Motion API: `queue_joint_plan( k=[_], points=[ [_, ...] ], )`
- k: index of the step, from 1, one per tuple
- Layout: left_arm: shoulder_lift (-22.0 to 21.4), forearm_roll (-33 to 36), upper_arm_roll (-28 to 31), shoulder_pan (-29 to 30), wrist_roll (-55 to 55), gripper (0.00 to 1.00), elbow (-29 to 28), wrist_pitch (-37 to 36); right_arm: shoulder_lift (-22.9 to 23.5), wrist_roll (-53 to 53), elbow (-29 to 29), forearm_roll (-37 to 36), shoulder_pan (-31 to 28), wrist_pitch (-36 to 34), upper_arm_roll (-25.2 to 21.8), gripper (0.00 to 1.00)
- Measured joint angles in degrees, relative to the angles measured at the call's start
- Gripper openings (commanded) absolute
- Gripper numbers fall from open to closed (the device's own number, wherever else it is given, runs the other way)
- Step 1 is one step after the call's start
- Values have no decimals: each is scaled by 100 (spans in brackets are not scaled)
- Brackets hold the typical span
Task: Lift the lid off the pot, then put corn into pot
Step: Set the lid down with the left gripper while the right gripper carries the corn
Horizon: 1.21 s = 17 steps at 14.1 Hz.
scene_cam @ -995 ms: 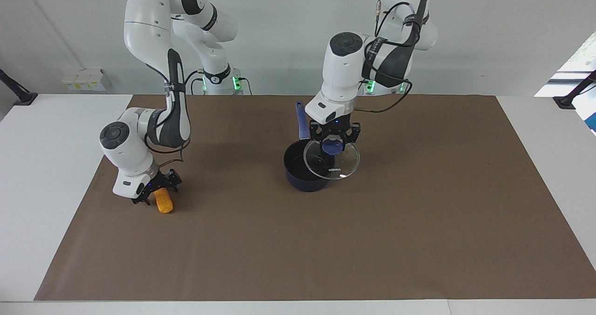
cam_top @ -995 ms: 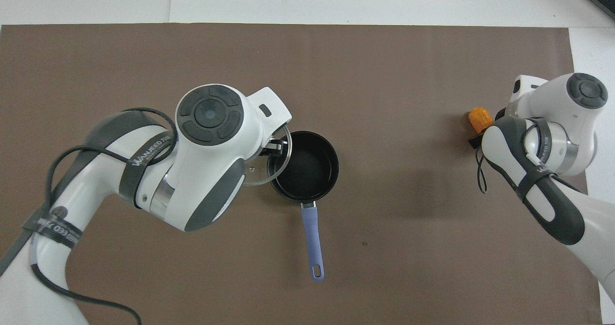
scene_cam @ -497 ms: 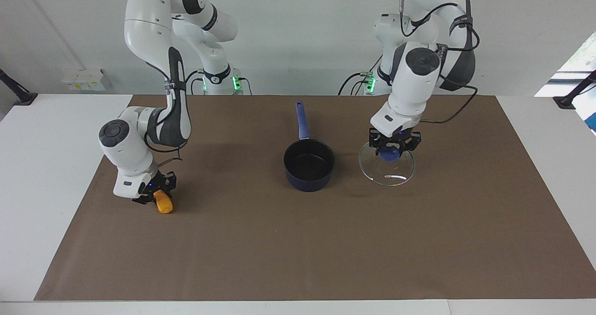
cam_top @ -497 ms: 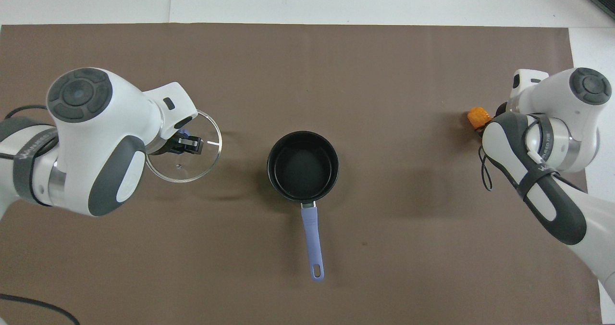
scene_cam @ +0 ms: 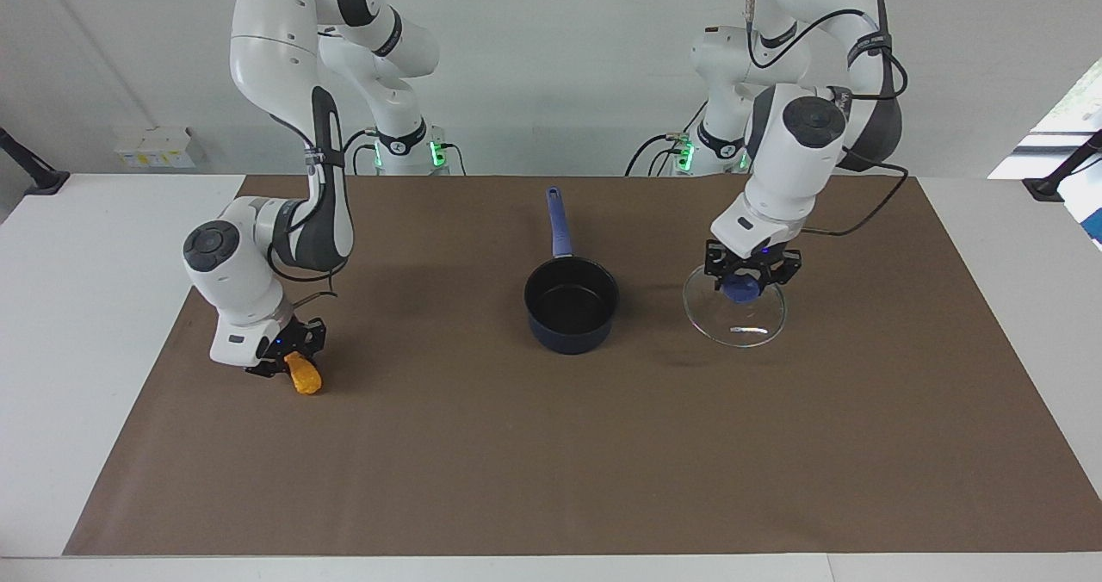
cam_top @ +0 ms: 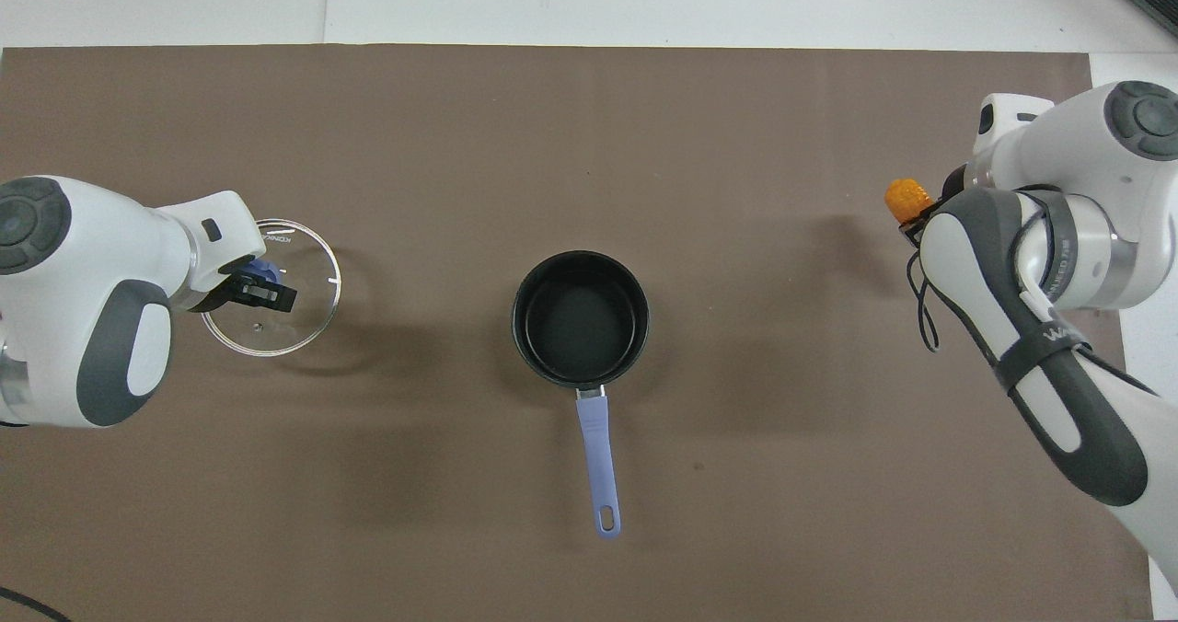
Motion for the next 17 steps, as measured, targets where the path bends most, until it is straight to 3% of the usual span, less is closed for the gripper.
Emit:
queue_joint_plan(
  k=[4, 5, 6, 10, 14, 17],
  points=[
    [9, 0, -1, 251, 292, 1, -732, 989, -582, 1347, 416, -6, 664, -1167, 8, 0],
    [26, -1, -1, 255, 294, 77, -911, 1227, -617, 1721, 569, -6, 849, -1422, 10, 0],
    [49, -11, -3, 255, 294, 100, -1023, 1373, -619, 2129, 701, -8, 1049, -1571, 14, 0],
    [72, -214, -3, 285, 297, 100, -1037, 1494, -578, 4108, 816, 0, 2054, -1599, 34, 0],
    [73, -226, -21, 297, 296, 100, -838, 1490, -301, 5106, 857, 0, 2708, -1365, 85, 0],
    [73, -264, -64, 297, 136, 100, -302, 867, 42, 5754, 942, 0, 3028, -1071, 212, 0]
  ],
)
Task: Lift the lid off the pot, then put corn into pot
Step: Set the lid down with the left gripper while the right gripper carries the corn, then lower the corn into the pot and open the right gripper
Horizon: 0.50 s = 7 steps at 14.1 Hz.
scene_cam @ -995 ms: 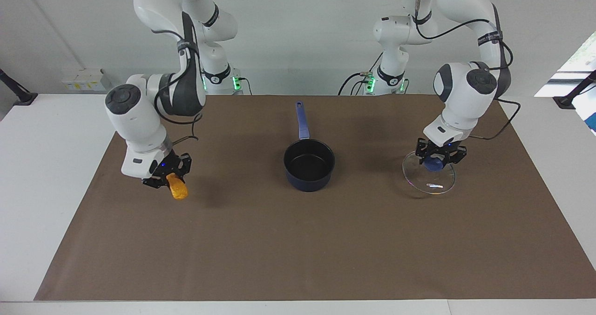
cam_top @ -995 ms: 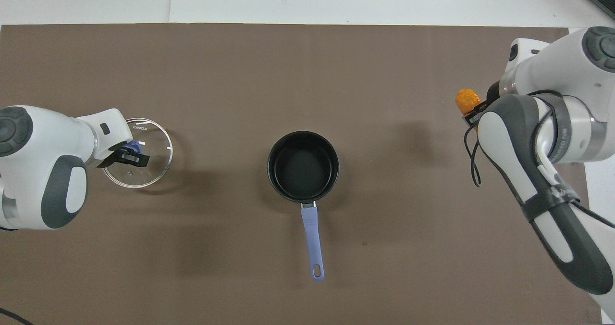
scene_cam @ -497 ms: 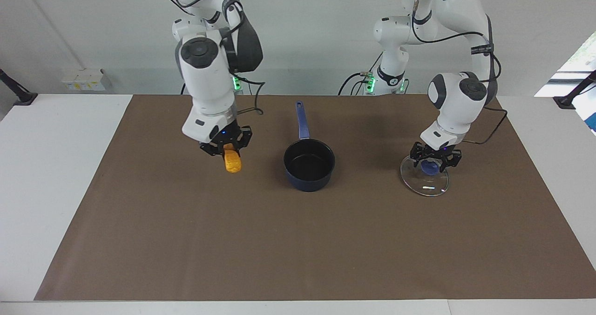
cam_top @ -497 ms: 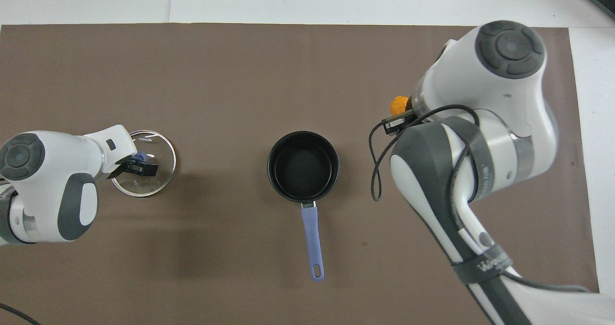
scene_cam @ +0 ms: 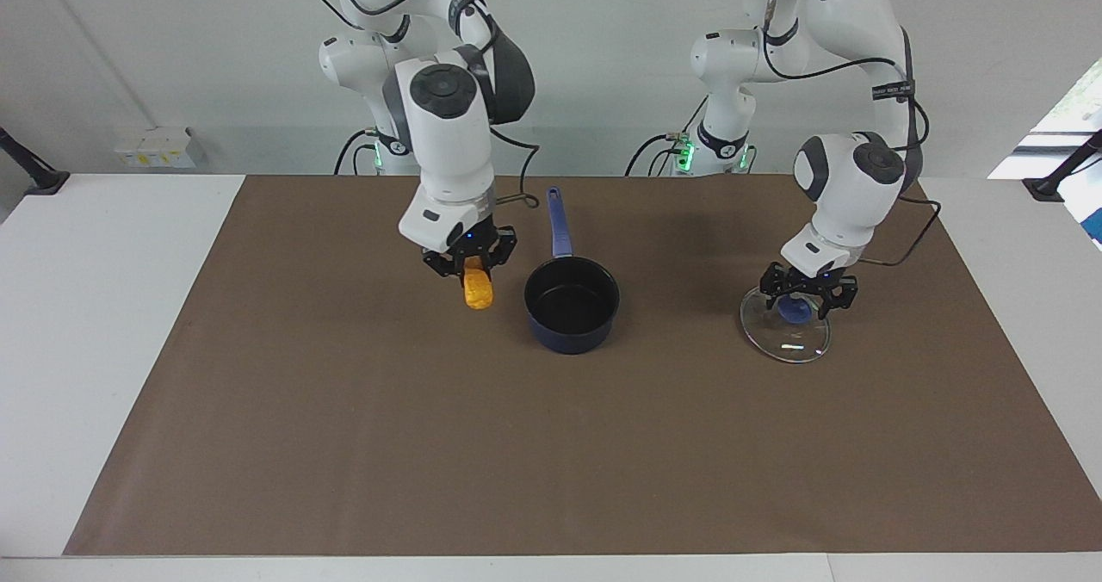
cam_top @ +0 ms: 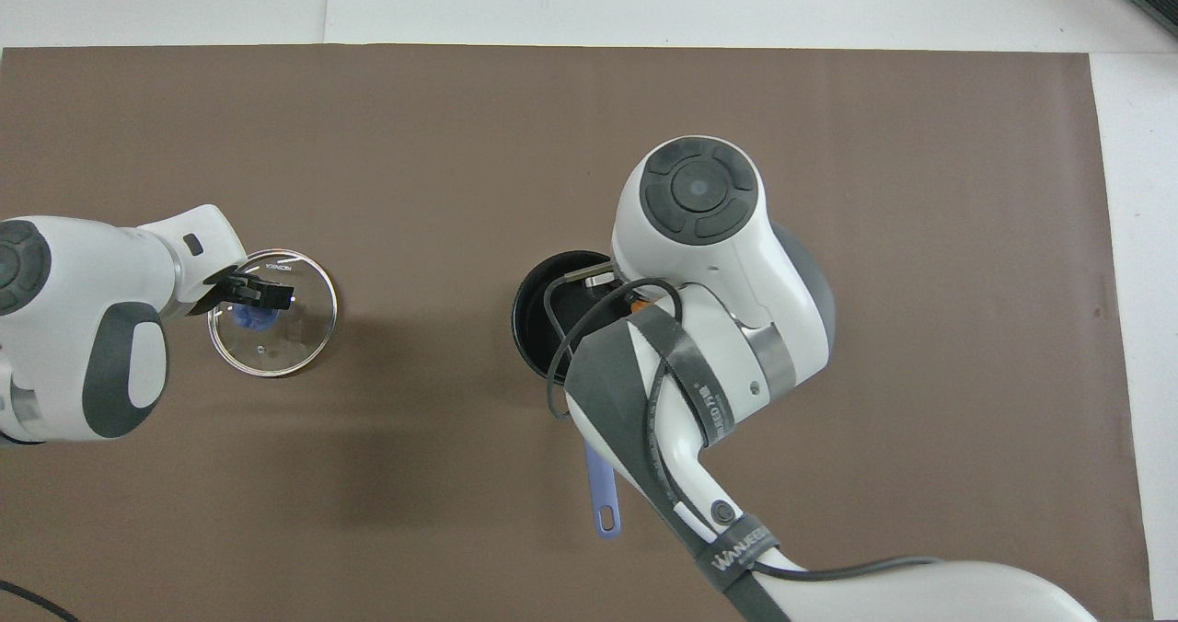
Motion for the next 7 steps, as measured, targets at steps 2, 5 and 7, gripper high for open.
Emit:
queue_joint_plan(
  k=[2, 5, 7],
  points=[
    [-6, -11, -33, -16, -72, 100, 506, -737, 215, 284, 66, 0, 230, 151, 15, 0],
    [-23, -21, -55, -68, -127, 100, 1549, -2120, 462, 577, 98, 0, 519, 397, 20, 0],
    [-35, -21, -48, -63, -174, 100, 2183, -2854, 497, 585, 103, 1, 507, 443, 5, 0]
  ],
)
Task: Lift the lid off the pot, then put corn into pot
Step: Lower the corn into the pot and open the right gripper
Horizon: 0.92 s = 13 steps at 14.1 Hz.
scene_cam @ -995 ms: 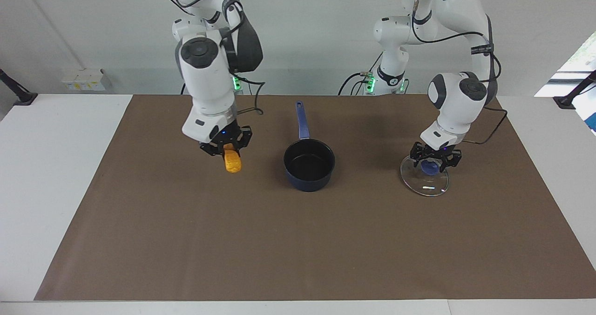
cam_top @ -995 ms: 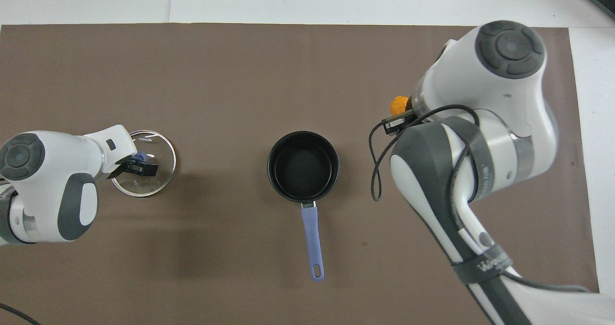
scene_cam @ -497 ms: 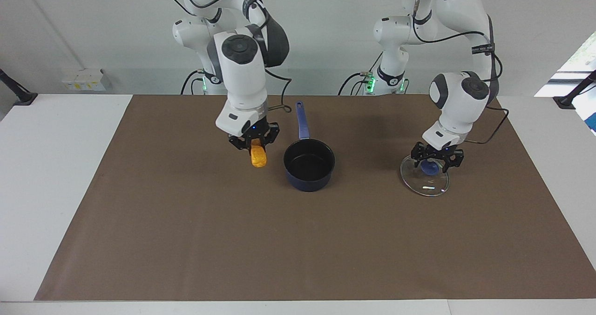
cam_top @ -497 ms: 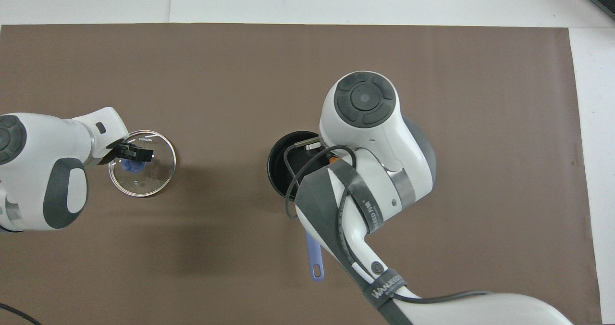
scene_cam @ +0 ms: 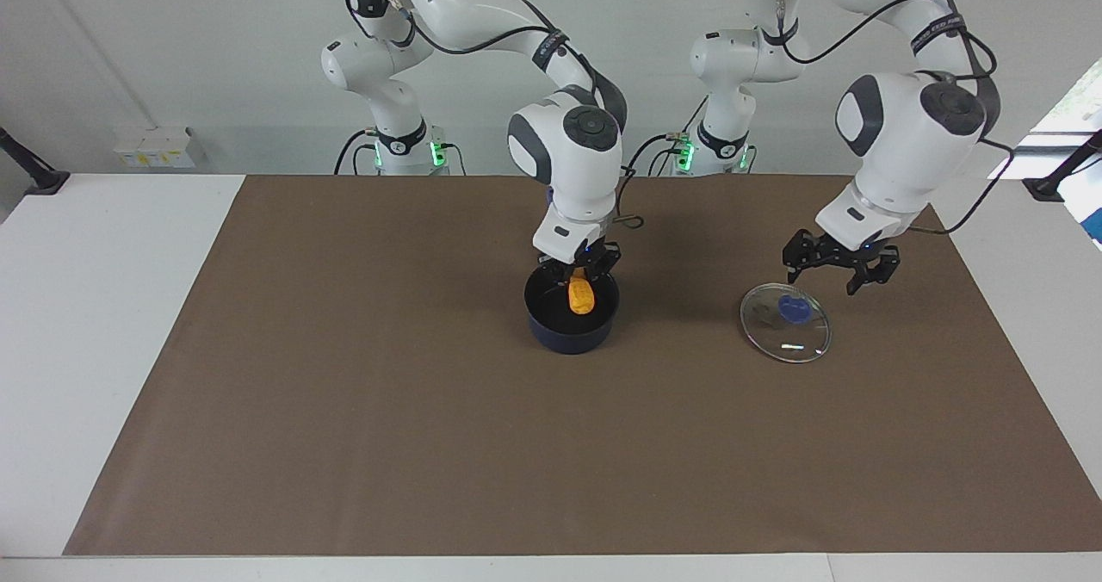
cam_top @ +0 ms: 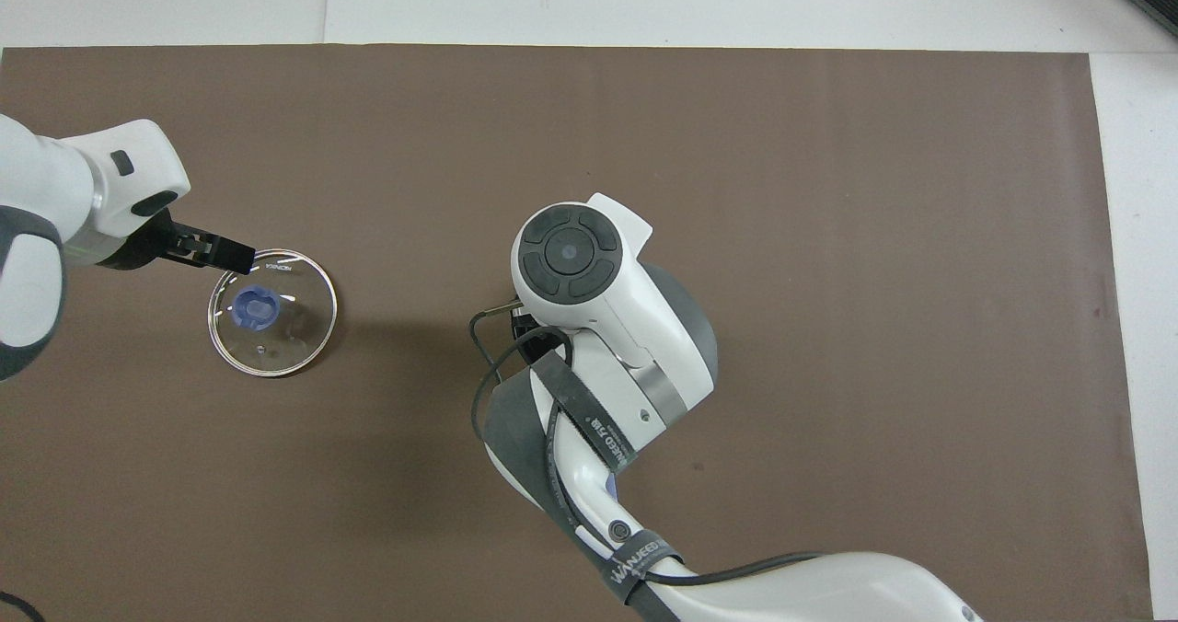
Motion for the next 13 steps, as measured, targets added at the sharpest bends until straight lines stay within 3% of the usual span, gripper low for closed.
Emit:
queue_joint_plan(
  k=[6, 11, 13],
  points=[
    [-54, 1, 99, 24, -577, 100, 966, -1174, 149, 0, -47, 7, -55, 198, -6, 0],
    [-398, 0, 126, 31, -1163, 100, 1053, -1600, 282, 0, -187, 8, -48, 337, -3, 3],
    [-497, 0, 120, 22, -1182, 100, 1053, -1717, 282, 0, -223, 47, -54, 371, -7, 12]
  ],
)
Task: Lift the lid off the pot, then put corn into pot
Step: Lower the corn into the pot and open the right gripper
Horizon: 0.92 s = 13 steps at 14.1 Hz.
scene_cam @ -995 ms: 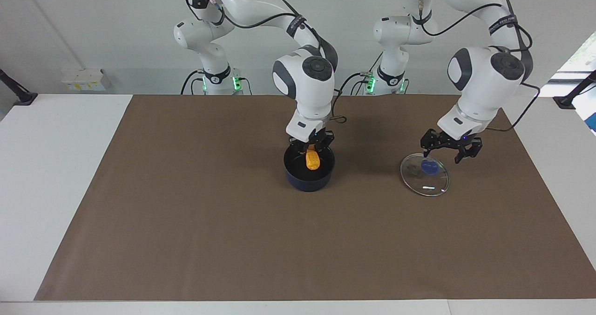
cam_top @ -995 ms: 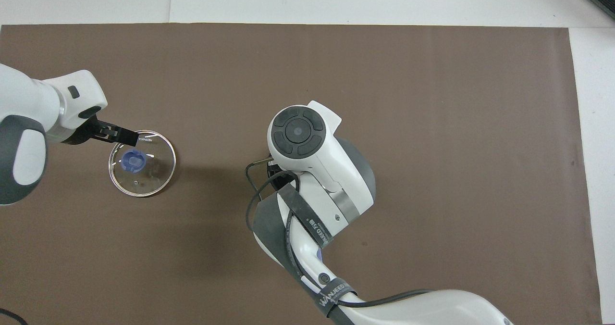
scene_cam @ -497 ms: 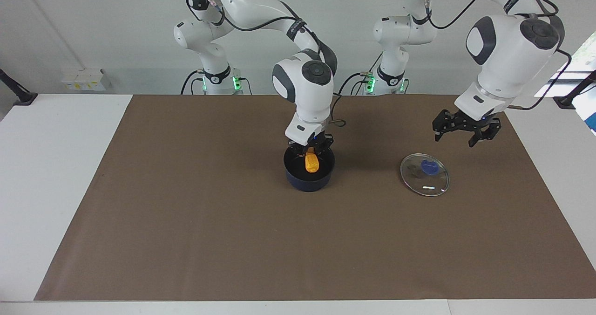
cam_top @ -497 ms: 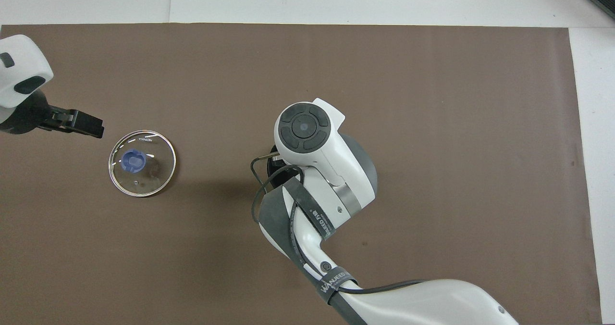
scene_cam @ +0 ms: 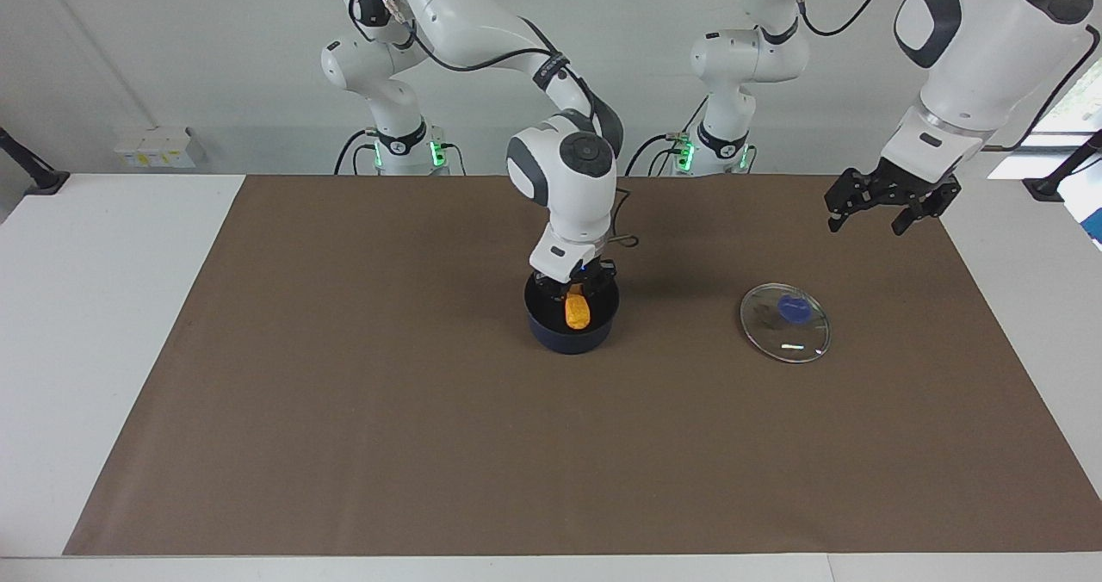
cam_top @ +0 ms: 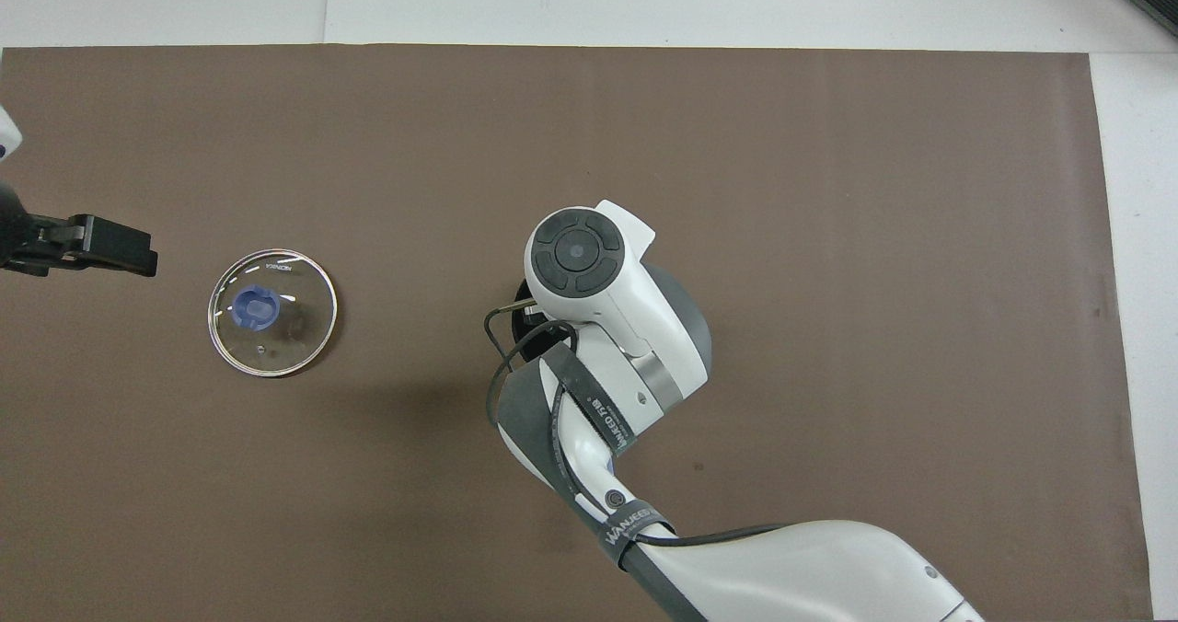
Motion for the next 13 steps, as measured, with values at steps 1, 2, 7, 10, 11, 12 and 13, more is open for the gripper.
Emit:
queue_joint_plan(
  k=[1, 2, 7, 10, 11, 12, 13],
  points=[
    [-13, 0, -1, -1, -4, 100, 0, -16, 0, 0, -11, 73, -1, 20, -1, 14],
    [-11, 0, 0, -1, -9, 100, -1, -28, 0, 0, -37, 177, -1, 104, -1, 17],
    [-11, 0, 1, -1, -41, 100, -4, -77, 3, 0, -193, 330, 5, 266, 1, 28],
    [-11, 0, 5, 4, -49, 100, -4, -77, 5, 0, -263, 330, 0, 330, -2, 84],
    [-11, 0, 5, 4, -49, 100, -4, -77, 5, 0, -266, 331, 0, 332, -2, 91],
    [-11, 0, 4, 3, -49, 100, -4, -77, 5, 0, -266, 331, 0, 333, -2, 97],
    [-11, 0, 4, 3, -49, 100, -4, -77, 5, 0, -267, 331, 1, 333, -2, 100]
  ],
)
